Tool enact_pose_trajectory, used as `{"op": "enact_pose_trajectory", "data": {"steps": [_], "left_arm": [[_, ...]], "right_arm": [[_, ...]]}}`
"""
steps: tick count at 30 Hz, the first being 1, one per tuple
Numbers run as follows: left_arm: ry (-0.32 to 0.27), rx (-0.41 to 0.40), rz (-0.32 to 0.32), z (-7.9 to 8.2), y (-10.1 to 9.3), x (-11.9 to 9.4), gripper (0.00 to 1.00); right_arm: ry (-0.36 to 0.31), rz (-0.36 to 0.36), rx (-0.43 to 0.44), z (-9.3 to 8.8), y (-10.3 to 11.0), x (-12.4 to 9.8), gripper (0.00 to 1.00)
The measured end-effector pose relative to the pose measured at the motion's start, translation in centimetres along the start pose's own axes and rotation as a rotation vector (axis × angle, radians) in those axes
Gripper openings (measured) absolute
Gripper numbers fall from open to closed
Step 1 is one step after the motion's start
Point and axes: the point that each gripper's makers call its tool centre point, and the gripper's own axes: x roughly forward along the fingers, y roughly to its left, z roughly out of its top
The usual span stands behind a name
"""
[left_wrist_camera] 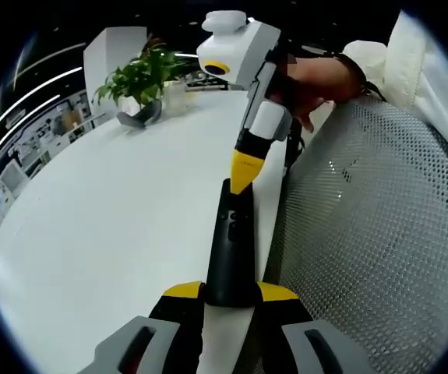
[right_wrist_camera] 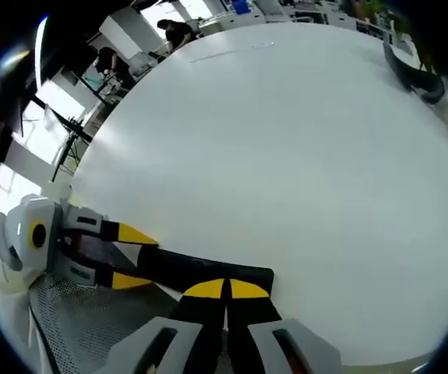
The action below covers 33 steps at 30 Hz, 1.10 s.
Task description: Press the specified remote control buttons in sequence, fully releasing each button before pressing the next.
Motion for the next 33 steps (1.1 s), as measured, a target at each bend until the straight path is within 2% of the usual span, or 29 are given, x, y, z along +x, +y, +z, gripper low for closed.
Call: {"op": "enact_pose_trajectory", "data": {"steps": [12, 20, 26, 33], "left_arm": [[0.0, 0.0, -0.001, 0.01, -0.04, -0.04, 0.25], [0.001, 0.01, -0.006, 0.1, -0.13, -0.01, 0.24], [0.001, 0.044, -0.016, 0.19, -0.48, 0.1, 0.24], [0.001, 0.038, -0.02, 0.19, -0.43, 0.07, 0.24]], "right_arm": [[0.0, -0.005, -0.002, 0.04, 0.03, -0.06, 0.0], [0.005, 0.012, 0.035, 0.07, -0.05, -0.24, 0.0], [-0.017, 0.006, 0.002, 0.47, 0.13, -0.33, 0.0], [-0.009, 0.001, -0.022, 0.45, 0.19, -0.09, 0.0]]}}
